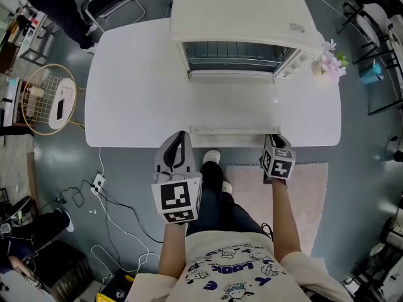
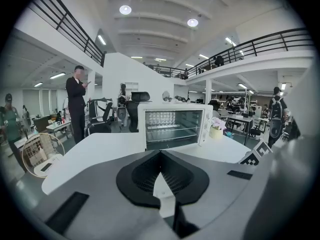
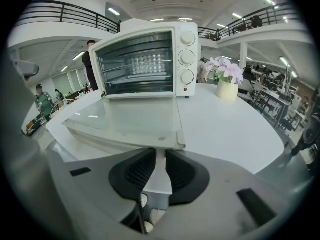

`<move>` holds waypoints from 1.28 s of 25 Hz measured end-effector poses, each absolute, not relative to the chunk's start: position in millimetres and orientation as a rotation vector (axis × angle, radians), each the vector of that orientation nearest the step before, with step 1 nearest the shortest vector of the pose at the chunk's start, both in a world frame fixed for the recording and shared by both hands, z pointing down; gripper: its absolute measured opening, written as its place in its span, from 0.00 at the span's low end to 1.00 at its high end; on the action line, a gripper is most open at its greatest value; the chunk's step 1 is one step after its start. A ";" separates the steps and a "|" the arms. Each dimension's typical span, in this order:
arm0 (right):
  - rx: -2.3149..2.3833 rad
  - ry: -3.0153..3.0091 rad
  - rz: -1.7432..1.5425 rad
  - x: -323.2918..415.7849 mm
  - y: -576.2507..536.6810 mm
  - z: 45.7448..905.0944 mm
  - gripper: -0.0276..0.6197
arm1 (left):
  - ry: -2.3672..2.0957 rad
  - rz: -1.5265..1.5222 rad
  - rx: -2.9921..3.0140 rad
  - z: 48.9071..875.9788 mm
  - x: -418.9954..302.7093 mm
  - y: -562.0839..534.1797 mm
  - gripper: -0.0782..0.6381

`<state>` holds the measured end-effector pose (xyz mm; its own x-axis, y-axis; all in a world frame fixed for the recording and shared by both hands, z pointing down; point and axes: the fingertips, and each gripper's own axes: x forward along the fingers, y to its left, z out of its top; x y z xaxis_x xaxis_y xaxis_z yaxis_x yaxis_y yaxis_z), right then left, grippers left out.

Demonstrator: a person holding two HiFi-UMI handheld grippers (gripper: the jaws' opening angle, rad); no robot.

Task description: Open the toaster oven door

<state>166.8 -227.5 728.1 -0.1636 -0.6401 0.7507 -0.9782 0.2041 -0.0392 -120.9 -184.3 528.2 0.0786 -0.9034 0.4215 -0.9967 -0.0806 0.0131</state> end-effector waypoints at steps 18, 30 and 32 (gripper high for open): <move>1.574 -1.856 0.717 170.6 -221.2 722.3 0.21 | -1.907 0.429 2.066 520.0 -121.5 -183.1 0.12; 1.653 -1.928 0.700 169.7 -205.3 671.1 0.21 | -1.934 0.375 2.099 493.7 -116.1 -180.5 0.12; 1.677 -1.967 0.685 168.2 -206.6 651.4 0.21 | -1.944 0.358 2.110 485.0 -115.5 -179.1 0.12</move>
